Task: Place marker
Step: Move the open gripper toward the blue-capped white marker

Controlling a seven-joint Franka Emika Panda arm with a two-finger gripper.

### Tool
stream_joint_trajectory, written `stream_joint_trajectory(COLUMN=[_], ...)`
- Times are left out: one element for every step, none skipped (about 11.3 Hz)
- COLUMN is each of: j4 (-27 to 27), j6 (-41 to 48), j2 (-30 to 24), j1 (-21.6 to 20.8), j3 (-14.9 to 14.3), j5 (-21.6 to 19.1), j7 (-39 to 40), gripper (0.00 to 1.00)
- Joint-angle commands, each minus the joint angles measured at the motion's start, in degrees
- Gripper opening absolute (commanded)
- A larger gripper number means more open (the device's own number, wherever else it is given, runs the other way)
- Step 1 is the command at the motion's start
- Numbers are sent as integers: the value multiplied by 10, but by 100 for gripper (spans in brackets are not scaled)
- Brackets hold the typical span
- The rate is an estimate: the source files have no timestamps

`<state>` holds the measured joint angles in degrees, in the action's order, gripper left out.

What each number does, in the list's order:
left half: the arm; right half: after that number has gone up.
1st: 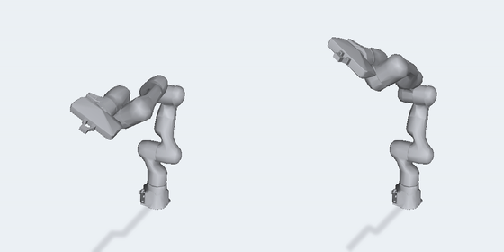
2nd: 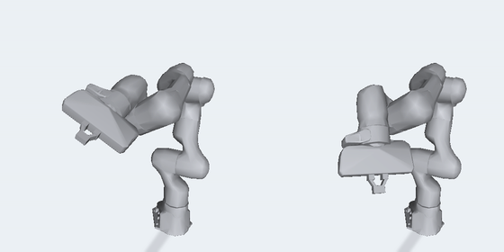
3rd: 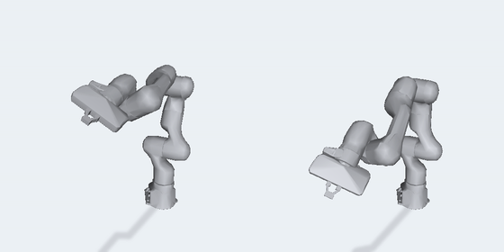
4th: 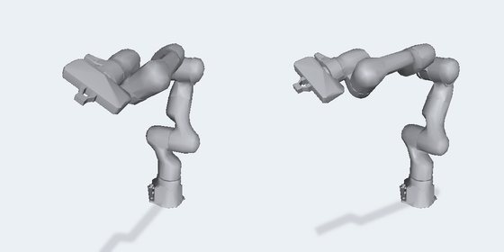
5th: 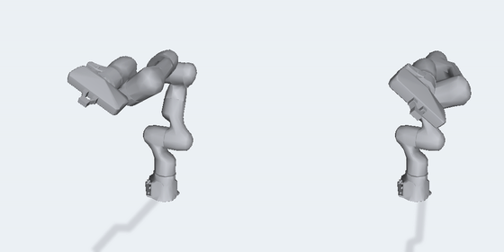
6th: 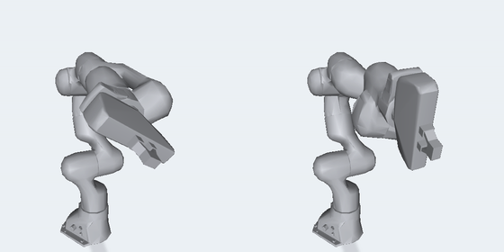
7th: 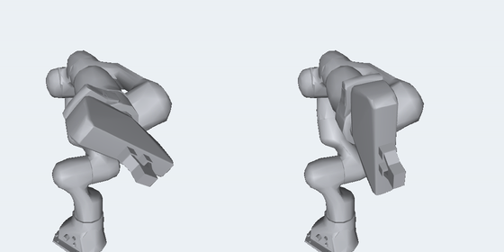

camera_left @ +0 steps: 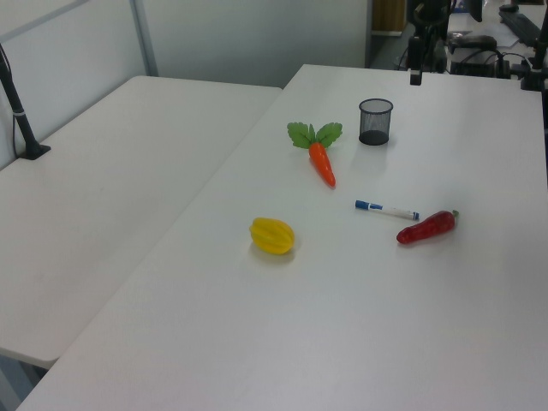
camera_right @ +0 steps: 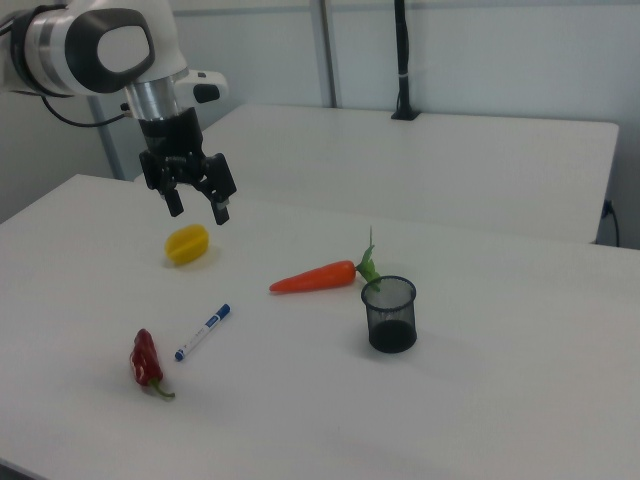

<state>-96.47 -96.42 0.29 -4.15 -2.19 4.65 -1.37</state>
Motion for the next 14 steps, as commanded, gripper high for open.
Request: stream_joint_trajectory(j4=[1,1,1,1,1,1,-1,-4,-6,-12,-17,-22,-34,-36], j6=[14,14,13,11,9,8,0,-8,-18,-25,-28,-43,-72,-89], j2=[-3,-3,-3,-2,-1,1,8,14,23,27,32,39,54,66], j1=[-3,-3,-2,-2,-2,-2,-7,-9,-9,-9,-9,-16,-17,-18], j3=[-4,-4,-4,-4,-3,-3,-3,-3,-1,0,1,2,2,3], j5=[-8,-8,-8,-8,-8,-9,-11,-18,-21,-21,-21,-21,-21,-21], j7=[-5,-5,-5,-5,-5,-5,-7,-14,-16,-18,-18,-23,-42,-54], gripper=[100,100,100,100,100,100,100,100,100,100,100,100,100,100])
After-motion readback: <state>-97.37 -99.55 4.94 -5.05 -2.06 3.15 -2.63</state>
